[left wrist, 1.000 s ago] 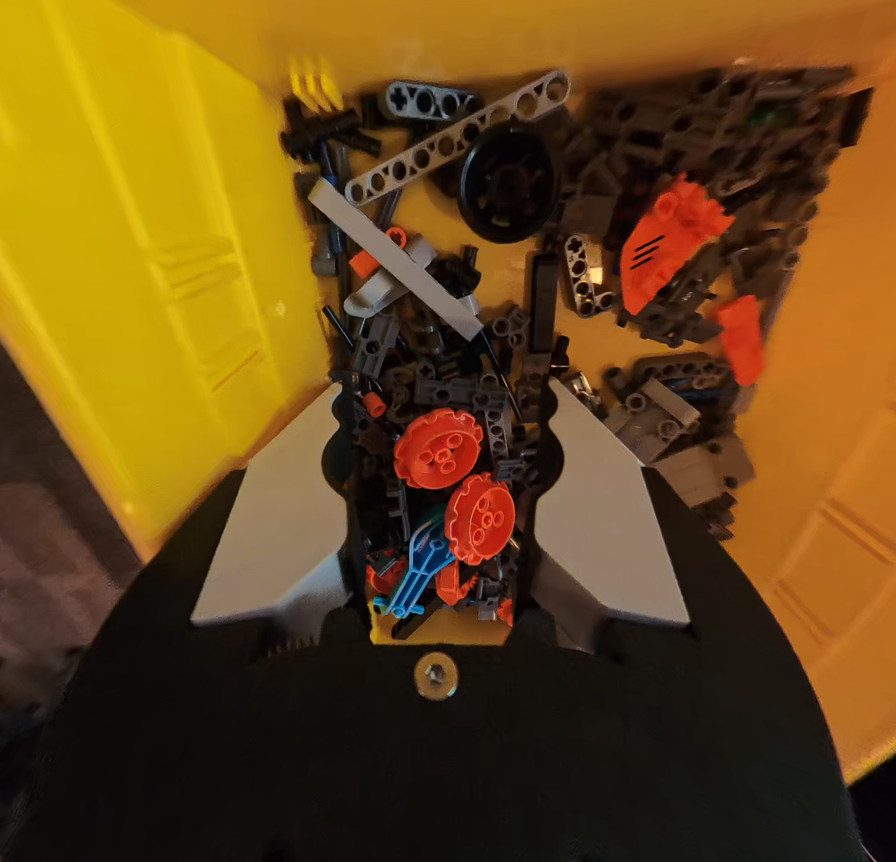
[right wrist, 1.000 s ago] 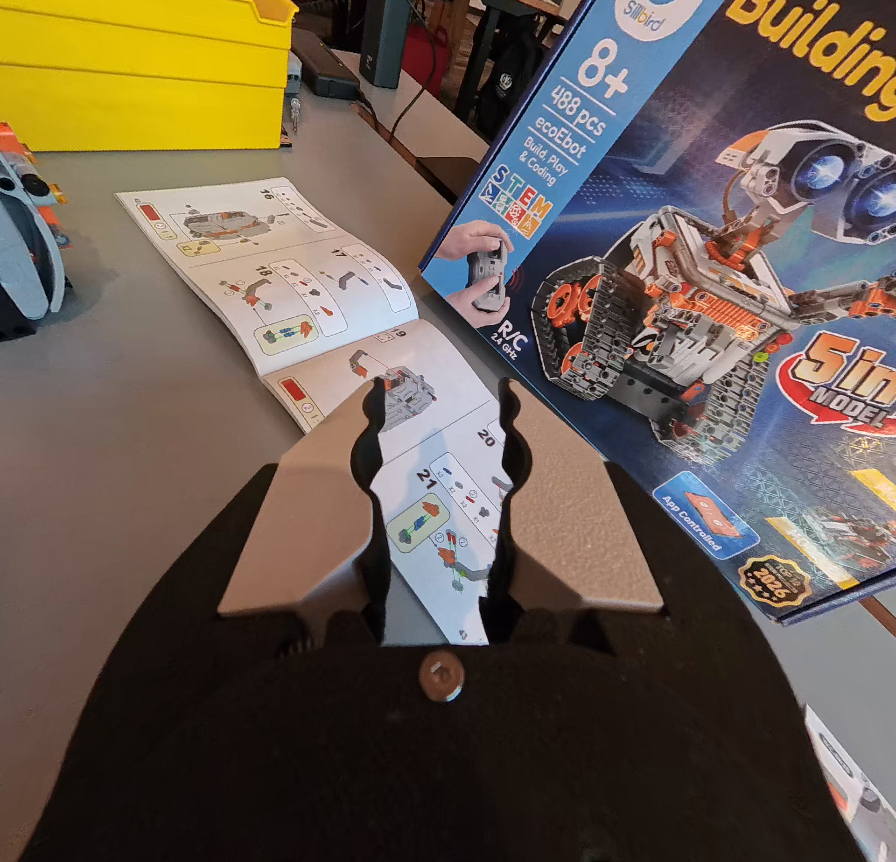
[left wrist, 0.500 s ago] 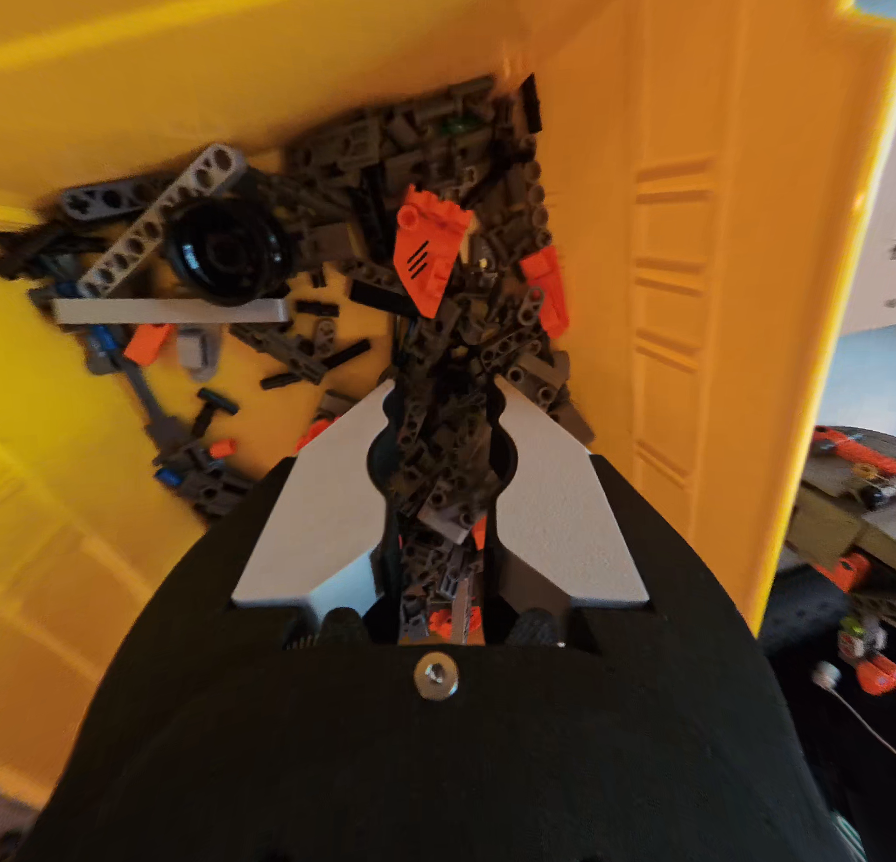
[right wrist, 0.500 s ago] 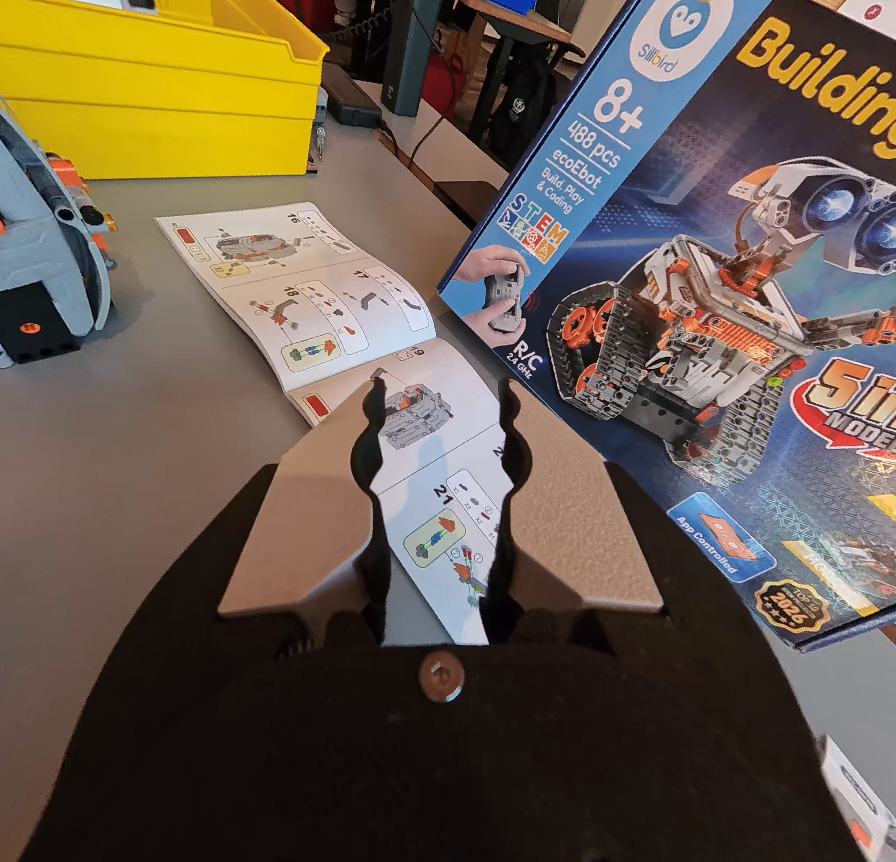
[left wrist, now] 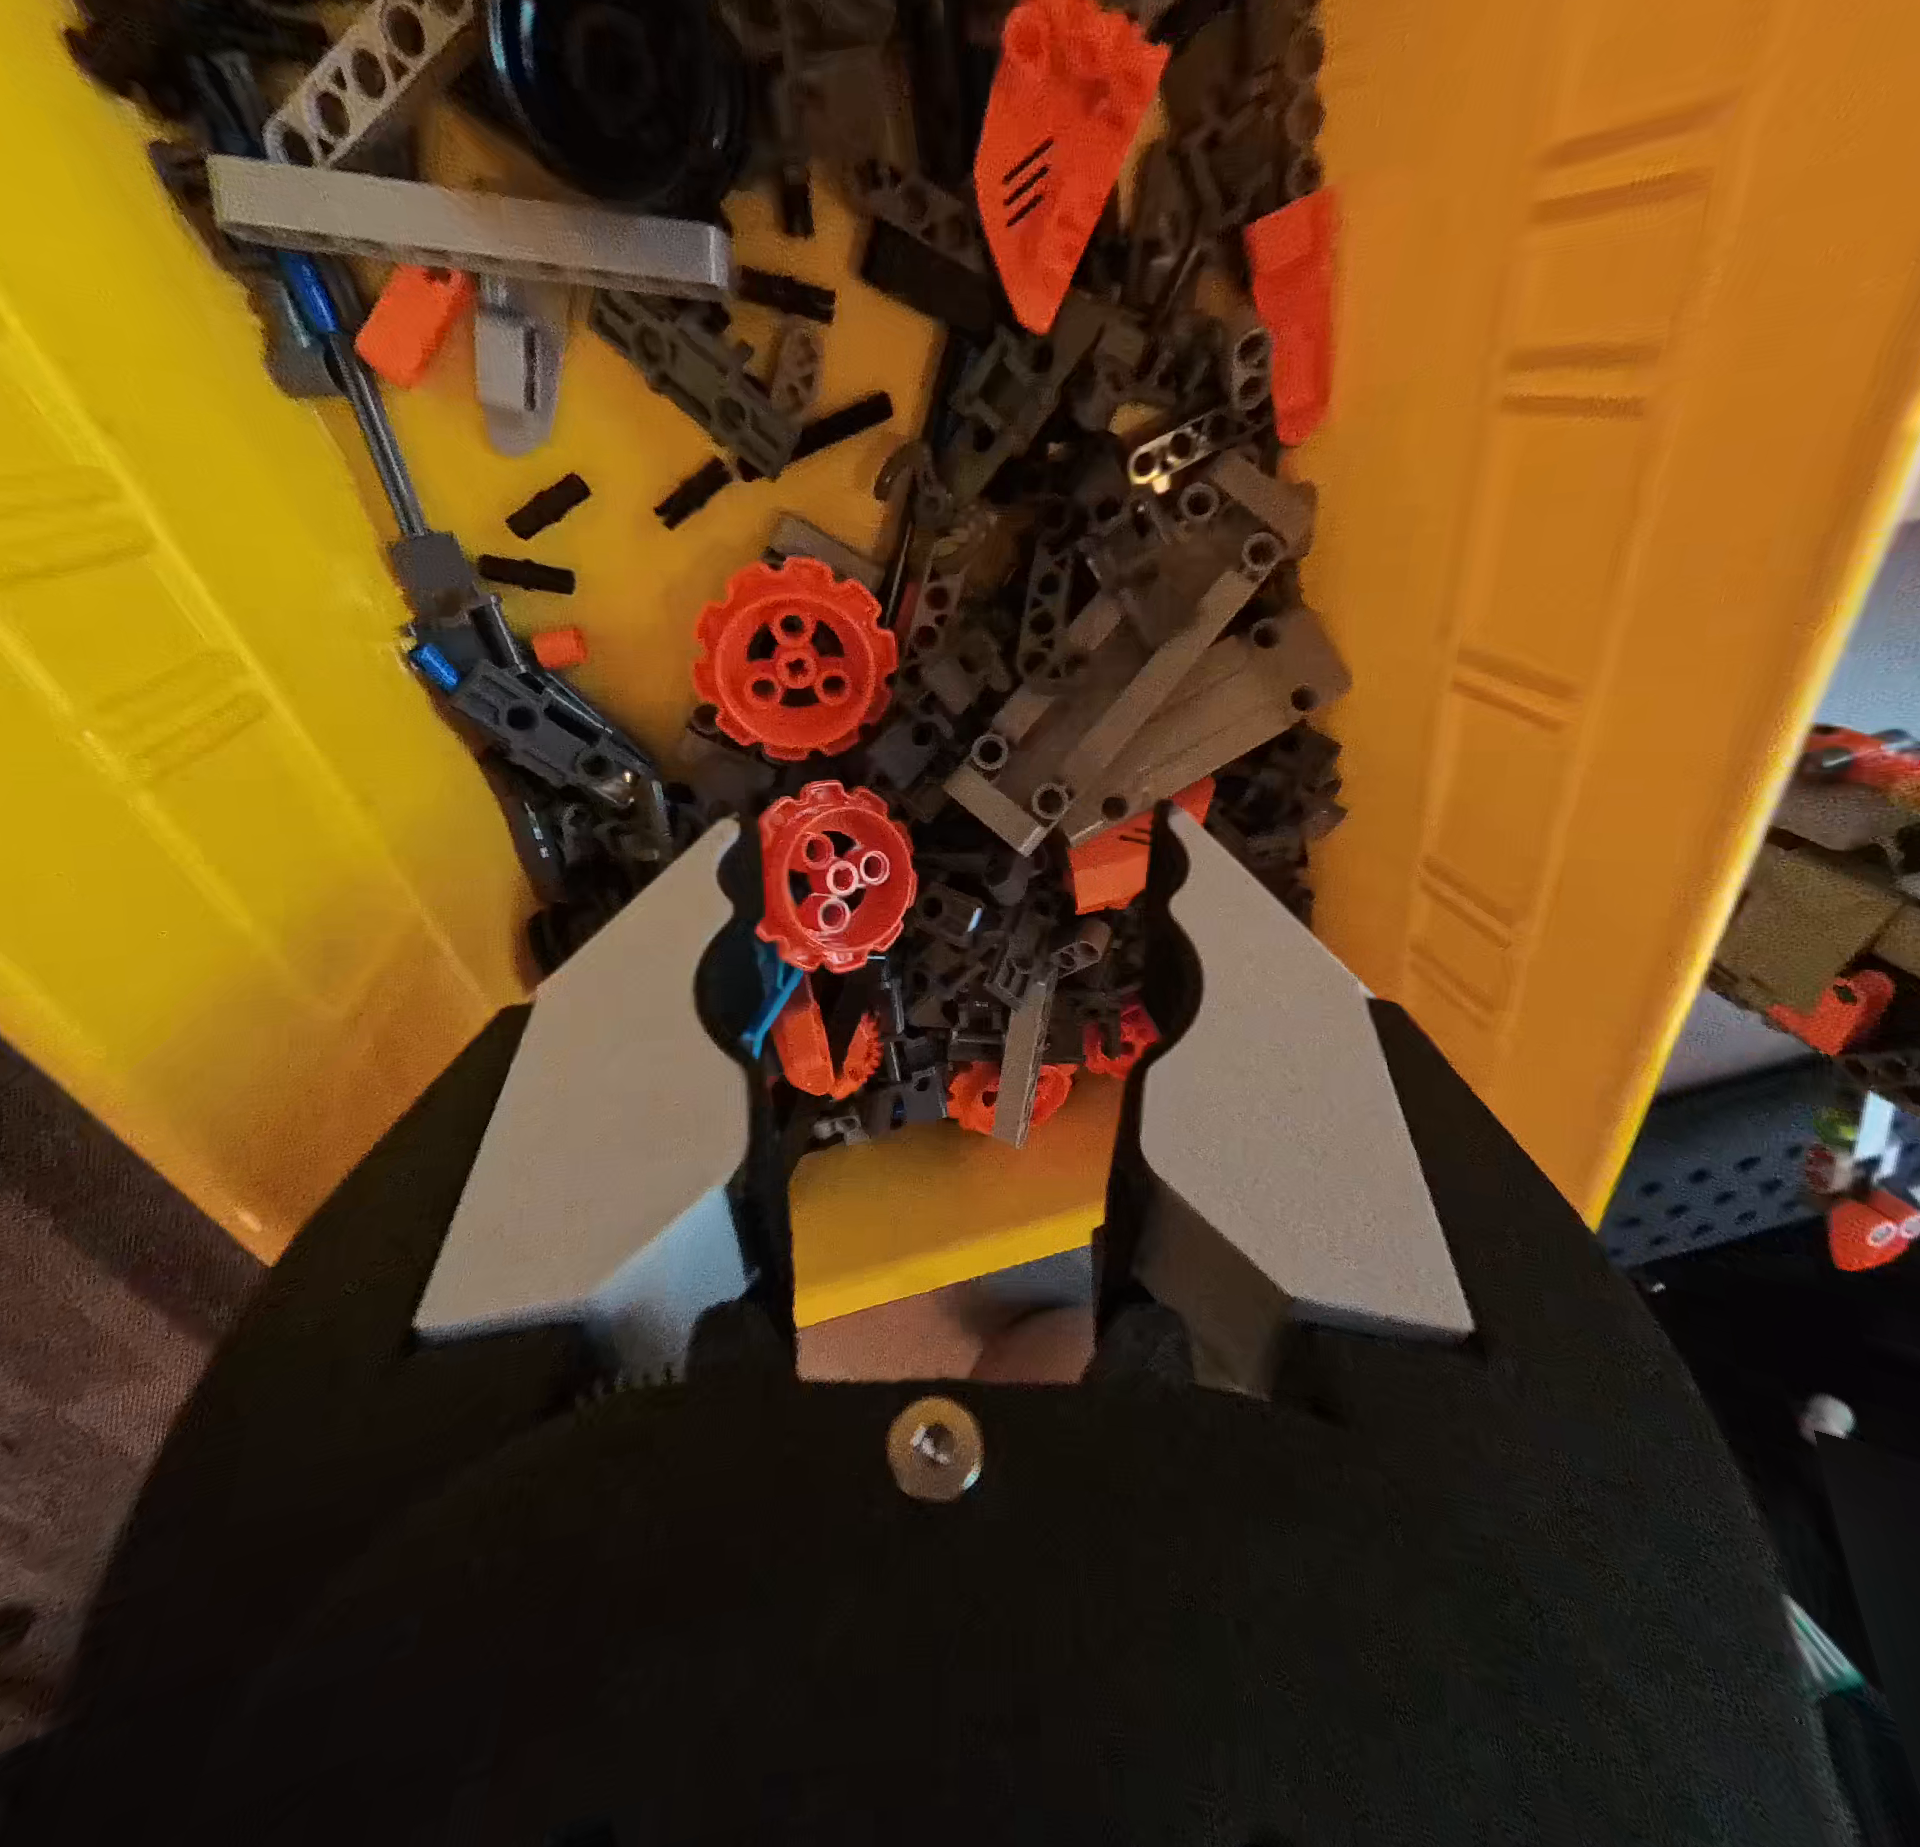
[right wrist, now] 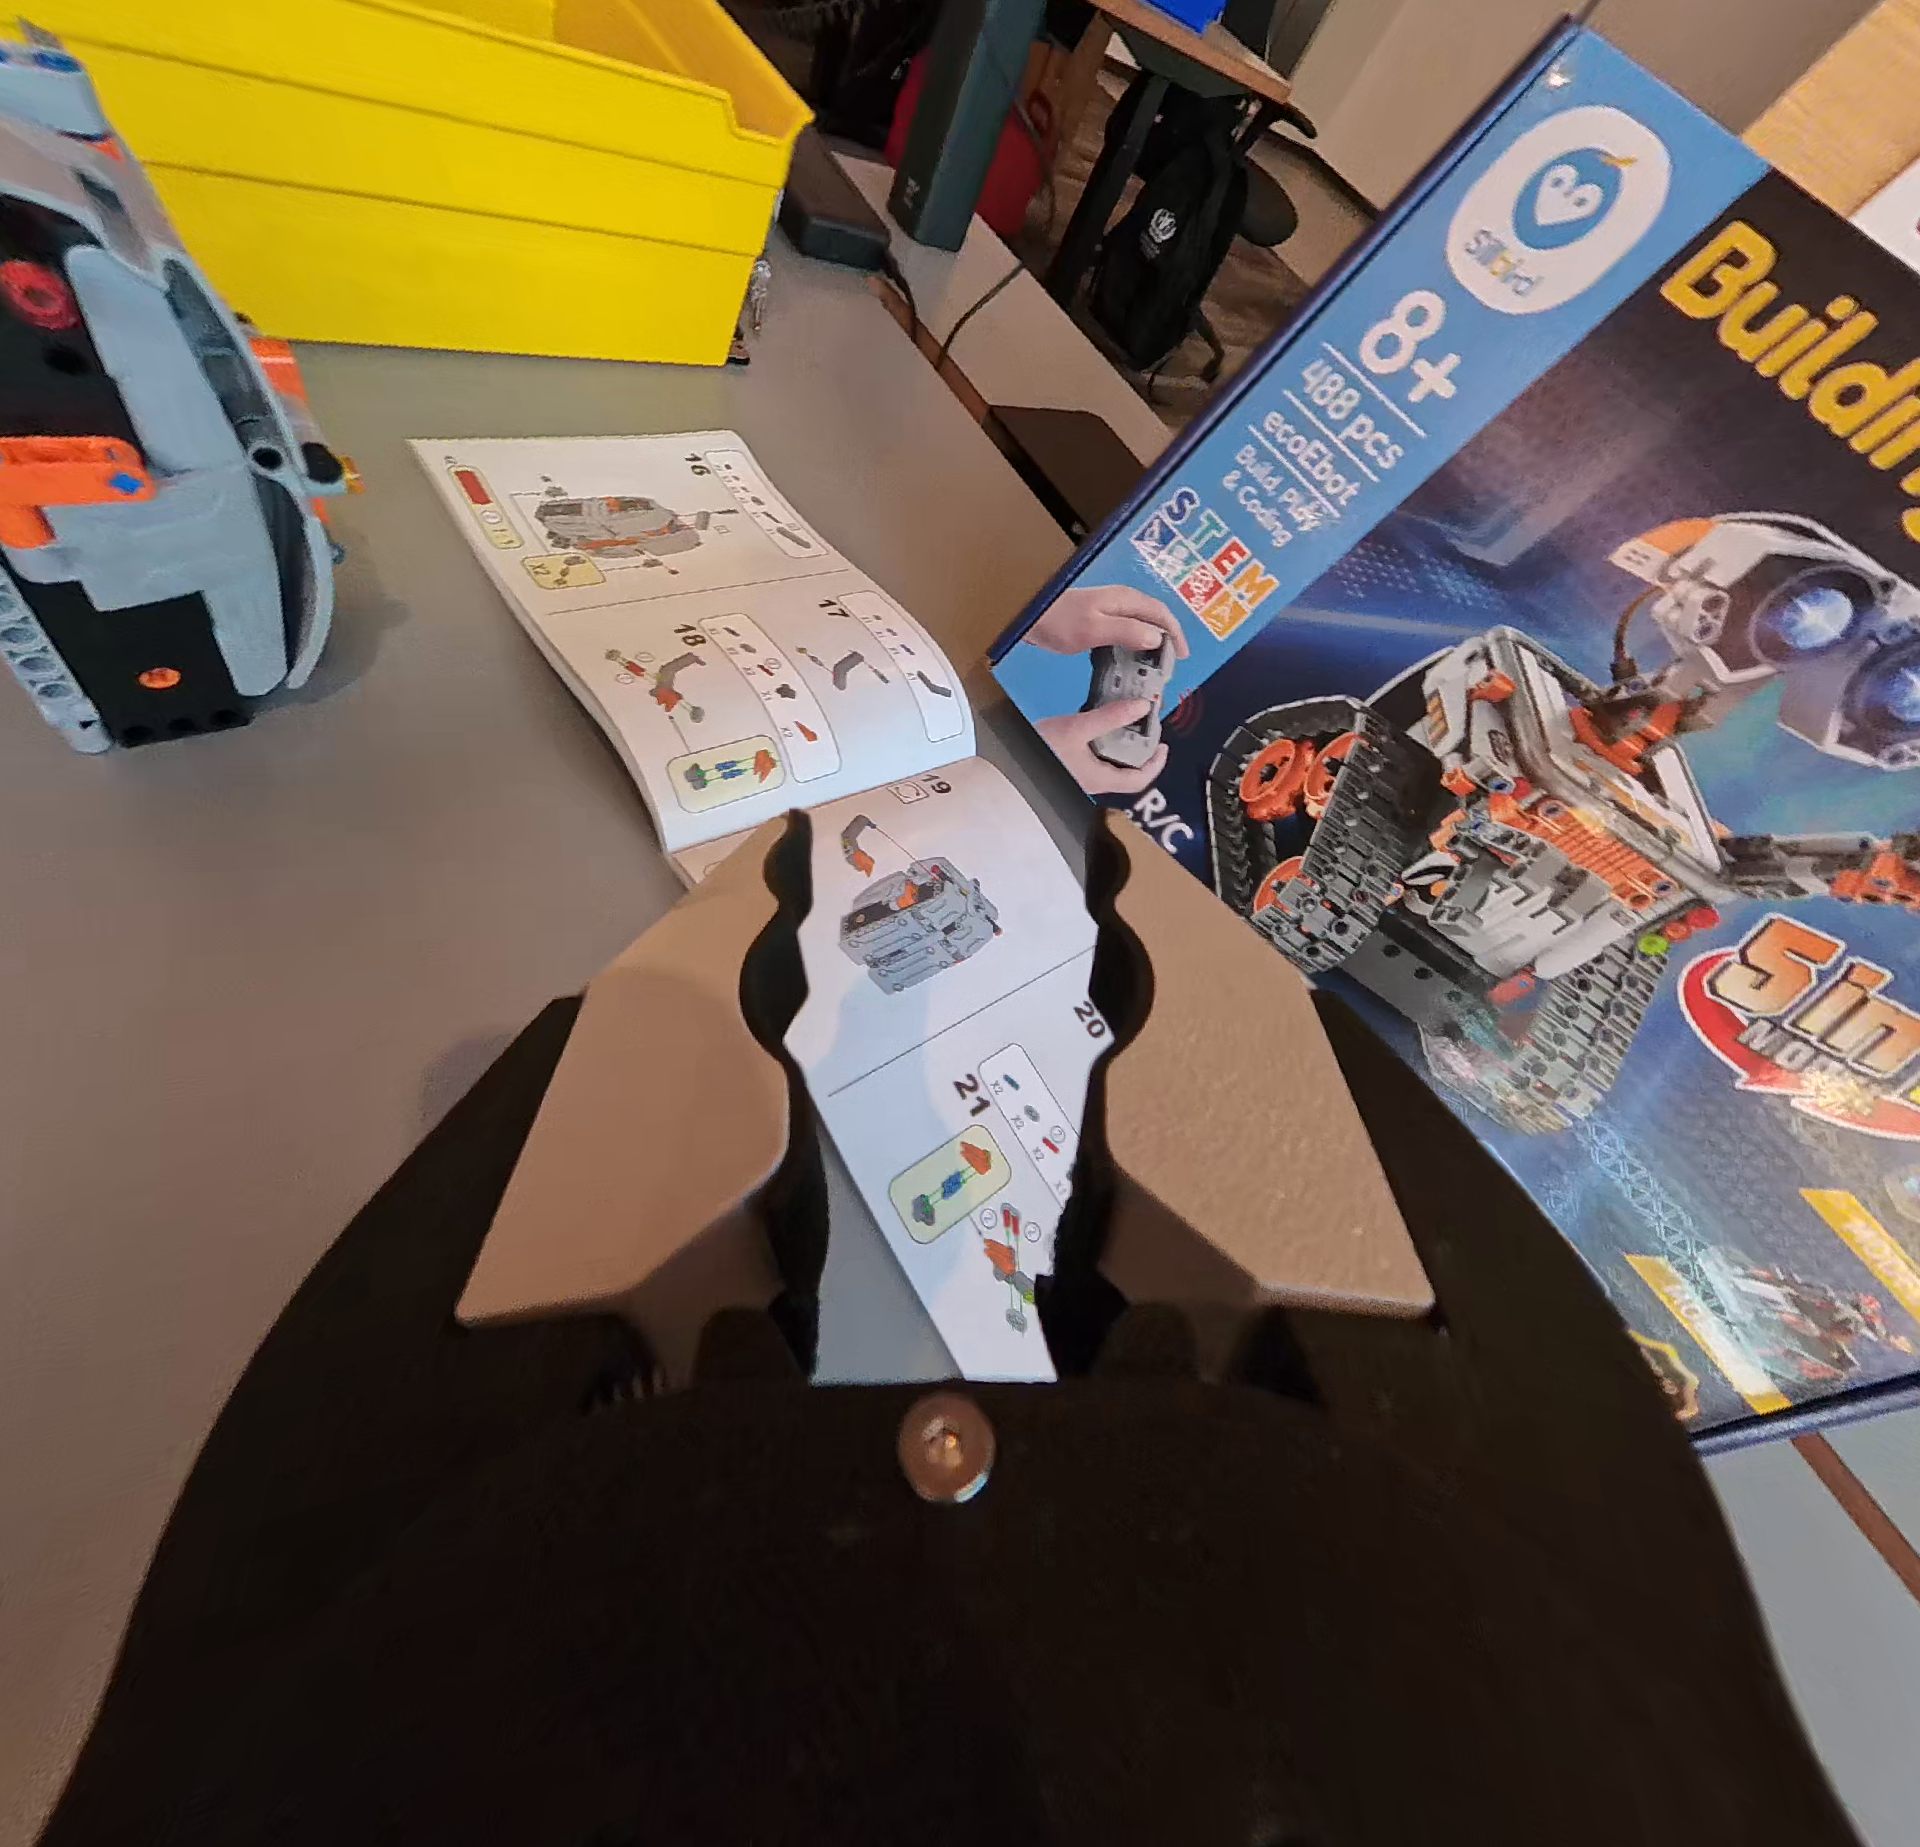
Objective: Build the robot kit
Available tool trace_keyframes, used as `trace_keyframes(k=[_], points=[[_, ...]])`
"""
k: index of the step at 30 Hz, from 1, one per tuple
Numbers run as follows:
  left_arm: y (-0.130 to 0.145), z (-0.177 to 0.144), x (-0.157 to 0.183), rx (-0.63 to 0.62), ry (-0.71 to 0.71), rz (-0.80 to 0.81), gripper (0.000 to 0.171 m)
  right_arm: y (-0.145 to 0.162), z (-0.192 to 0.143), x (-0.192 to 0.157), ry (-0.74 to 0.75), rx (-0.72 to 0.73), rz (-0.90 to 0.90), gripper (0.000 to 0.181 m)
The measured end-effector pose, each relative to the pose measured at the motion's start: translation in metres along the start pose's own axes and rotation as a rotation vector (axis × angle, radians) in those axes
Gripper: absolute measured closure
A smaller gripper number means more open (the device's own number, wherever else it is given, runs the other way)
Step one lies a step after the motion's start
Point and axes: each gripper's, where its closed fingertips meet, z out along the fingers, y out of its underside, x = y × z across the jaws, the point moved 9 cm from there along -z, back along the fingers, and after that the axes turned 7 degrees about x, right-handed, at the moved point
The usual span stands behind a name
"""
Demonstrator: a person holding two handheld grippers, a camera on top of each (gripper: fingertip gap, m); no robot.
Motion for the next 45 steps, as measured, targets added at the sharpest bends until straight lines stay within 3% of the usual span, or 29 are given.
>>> trace_keyframes(k=[3,7,10,14,23,29,32,35,37,41,45], points=[[0.011,-0.014,0.013,0.143,0.03,0.035,0.089,-0.003,0.0,-0.004,-0.022,-0.027,-0.04,0.126],[0.051,-0.024,0.015,0.325,-0.011,0.083,0.084,-0.005,0.0,-0.002,-0.035,-0.015,-0.008,0.126],[0.083,-0.021,0.0,0.332,-0.102,0.027,0.062,-0.004,-0.001,0.002,-0.047,-0.004,0.054,0.125],[0.104,-0.006,-0.009,0.262,-0.143,0.009,0.065,0.003,-0.003,0.003,-0.06,0.001,0.135,0.125],[0.094,0.012,-0.005,0.134,-0.226,0.018,0.08,0.016,-0.002,-0.001,-0.078,-0.024,0.173,0.125],[0.083,0.013,0.005,0.113,-0.264,-0.085,0.093,0.02,0.001,-0.002,-0.096,-0.037,0.178,0.124],[0.068,0.013,0.016,0.167,-0.254,-0.086,0.113,0.02,0.001,-0.001,-0.098,-0.033,0.179,0.124],[0.05,0.01,0.029,0.253,-0.214,-0.011,0.118,0.02,-0.001,0.0,-0.095,-0.024,0.19,0.124],[0.043,0.003,0.034,0.331,-0.174,0.024,0.13,0.021,-0.001,0.001,-0.103,-0.008,0.225,0.124],[0.054,-0.03,0.028,0.437,-0.052,-0.06,0.11,0.024,-0.001,0.003,-0.11,-0.008,0.258,0.124],[0.094,-0.04,0.011,0.26,-0.052,-0.103,0.101,0.019,0.003,0.006,-0.116,0.013,0.264,0.124]])
